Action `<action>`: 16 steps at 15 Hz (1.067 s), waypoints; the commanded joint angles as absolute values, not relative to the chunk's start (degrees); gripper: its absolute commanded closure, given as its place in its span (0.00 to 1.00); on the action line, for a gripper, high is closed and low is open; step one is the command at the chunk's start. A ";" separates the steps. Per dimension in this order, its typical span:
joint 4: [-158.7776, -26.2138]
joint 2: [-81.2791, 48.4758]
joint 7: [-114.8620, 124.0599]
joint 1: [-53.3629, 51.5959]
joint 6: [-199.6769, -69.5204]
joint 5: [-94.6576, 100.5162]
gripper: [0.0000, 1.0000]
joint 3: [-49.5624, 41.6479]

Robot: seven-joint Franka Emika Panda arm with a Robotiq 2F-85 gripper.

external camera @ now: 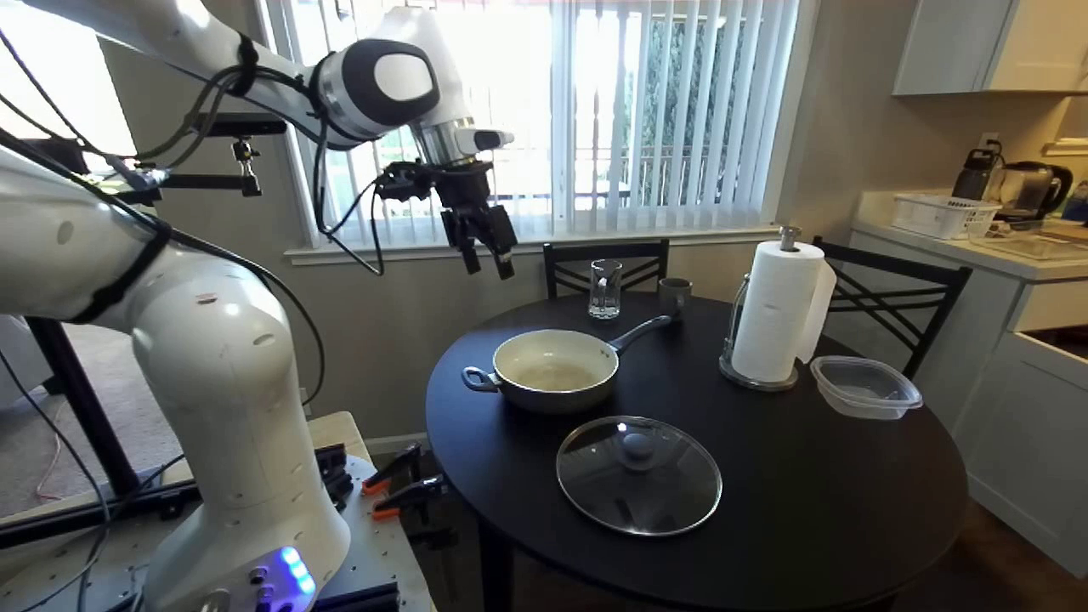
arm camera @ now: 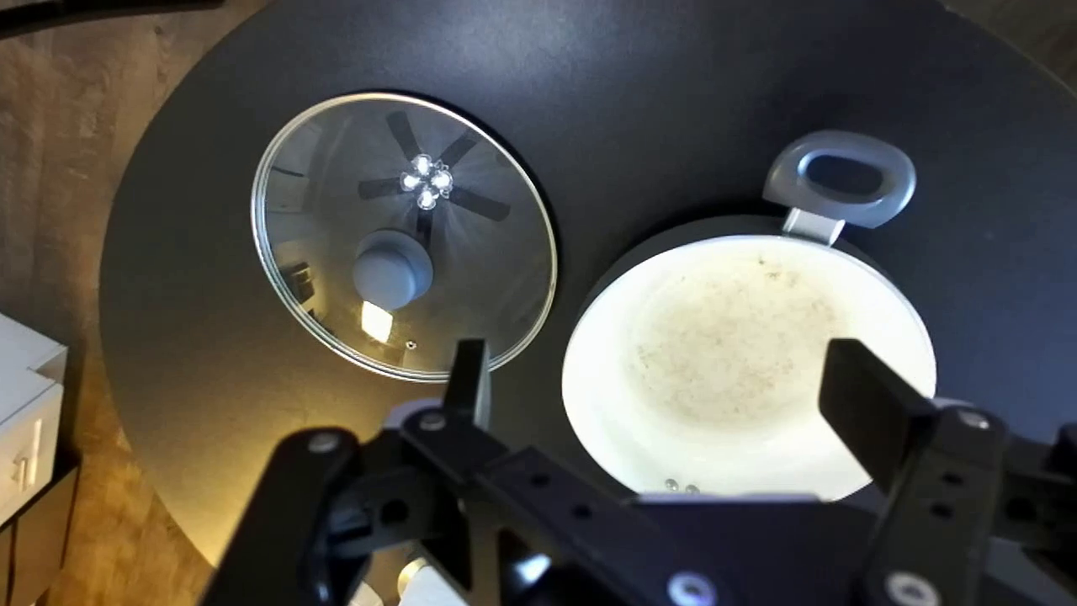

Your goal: Place the lid on the pan

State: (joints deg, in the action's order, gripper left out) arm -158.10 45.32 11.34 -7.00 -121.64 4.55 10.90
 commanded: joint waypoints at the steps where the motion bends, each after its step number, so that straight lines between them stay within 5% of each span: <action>1: -152.81 32.96 7.22 -2.79 -126.10 3.74 0.00 4.72; 10: -150.66 8.84 27.74 7.66 -142.86 18.88 0.00 7.35; 16: -147.50 -0.78 28.84 8.50 -141.72 9.99 0.00 -1.89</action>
State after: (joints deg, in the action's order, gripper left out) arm -149.93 3.20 28.83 7.98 -141.75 14.59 1.53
